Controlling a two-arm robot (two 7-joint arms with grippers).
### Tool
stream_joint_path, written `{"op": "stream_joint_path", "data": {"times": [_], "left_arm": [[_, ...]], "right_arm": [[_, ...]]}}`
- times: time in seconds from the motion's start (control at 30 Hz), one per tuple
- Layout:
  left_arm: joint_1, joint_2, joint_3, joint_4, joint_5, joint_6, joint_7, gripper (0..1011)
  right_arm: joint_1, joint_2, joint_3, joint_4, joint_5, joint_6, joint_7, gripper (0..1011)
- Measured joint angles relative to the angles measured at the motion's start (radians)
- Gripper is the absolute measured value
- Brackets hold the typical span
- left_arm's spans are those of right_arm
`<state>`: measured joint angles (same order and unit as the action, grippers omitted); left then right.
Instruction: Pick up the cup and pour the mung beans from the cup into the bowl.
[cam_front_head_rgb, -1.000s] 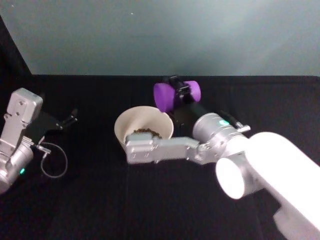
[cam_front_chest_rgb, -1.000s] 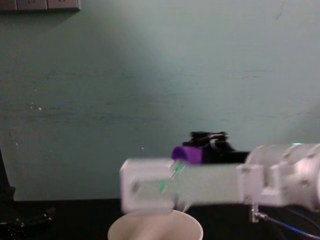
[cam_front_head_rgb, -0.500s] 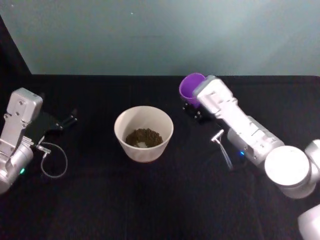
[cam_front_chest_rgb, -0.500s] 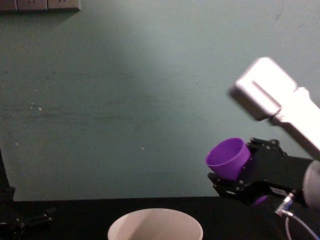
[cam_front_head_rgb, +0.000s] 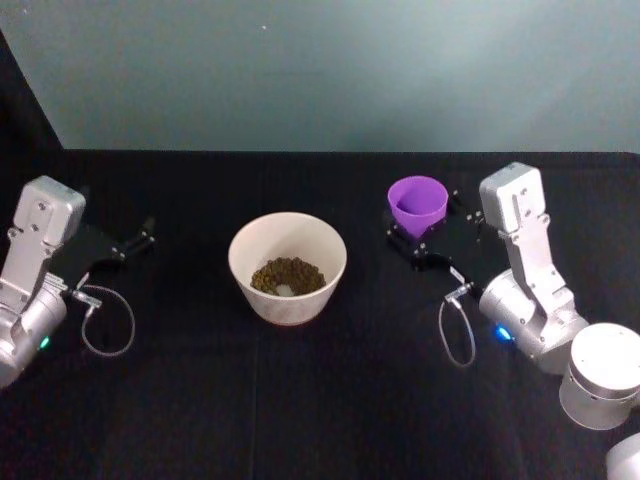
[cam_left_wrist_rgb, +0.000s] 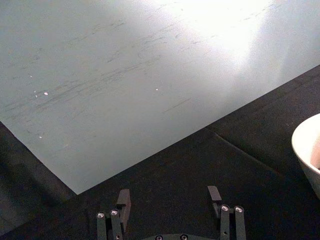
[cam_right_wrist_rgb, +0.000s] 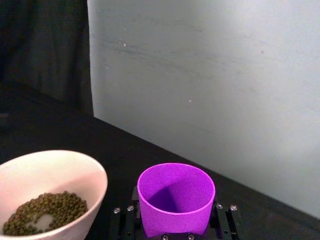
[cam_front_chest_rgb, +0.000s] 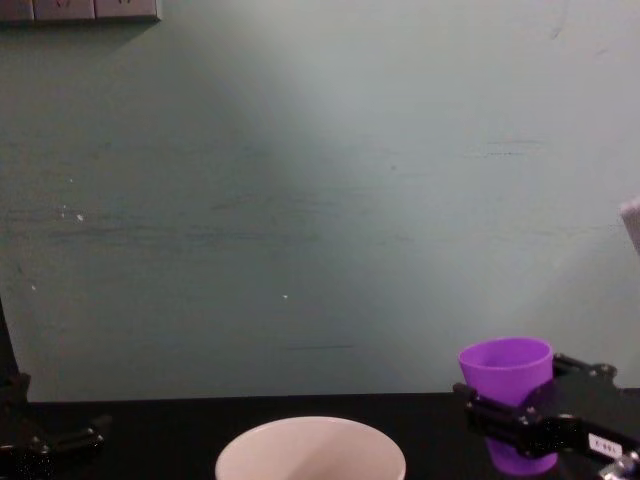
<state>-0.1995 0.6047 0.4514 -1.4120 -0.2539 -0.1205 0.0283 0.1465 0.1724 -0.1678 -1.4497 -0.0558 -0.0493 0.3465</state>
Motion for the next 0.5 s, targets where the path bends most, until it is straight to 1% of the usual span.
{"op": "stream_joint_path", "data": {"times": [0.07,0.17,0.27,0.3,0.37,0.5], "left_arm": [[0.0,0.0,0.0,0.0,0.0,0.0,0.0,1000],[0.0,0.0,0.0,0.0,0.0,0.0,0.0,1000],[0.0,0.0,0.0,0.0,0.0,0.0,0.0,1000],[0.0,0.0,0.0,0.0,0.0,0.0,0.0,1000],[0.0,0.0,0.0,0.0,0.0,0.0,0.0,1000],[0.0,0.0,0.0,0.0,0.0,0.0,0.0,1000]], "right_arm": [[0.003,0.0,0.0,0.021,0.018,-0.021,0.009,734],[0.014,0.004,-0.001,0.079,0.058,-0.082,0.032,733],[0.023,0.007,-0.007,0.116,0.081,-0.113,0.048,734],[0.023,0.007,-0.007,0.116,0.081,-0.113,0.048,734],[0.035,0.009,-0.014,0.149,0.1,-0.131,0.059,734],[0.047,0.01,-0.022,0.184,0.122,-0.148,0.071,734]]}}
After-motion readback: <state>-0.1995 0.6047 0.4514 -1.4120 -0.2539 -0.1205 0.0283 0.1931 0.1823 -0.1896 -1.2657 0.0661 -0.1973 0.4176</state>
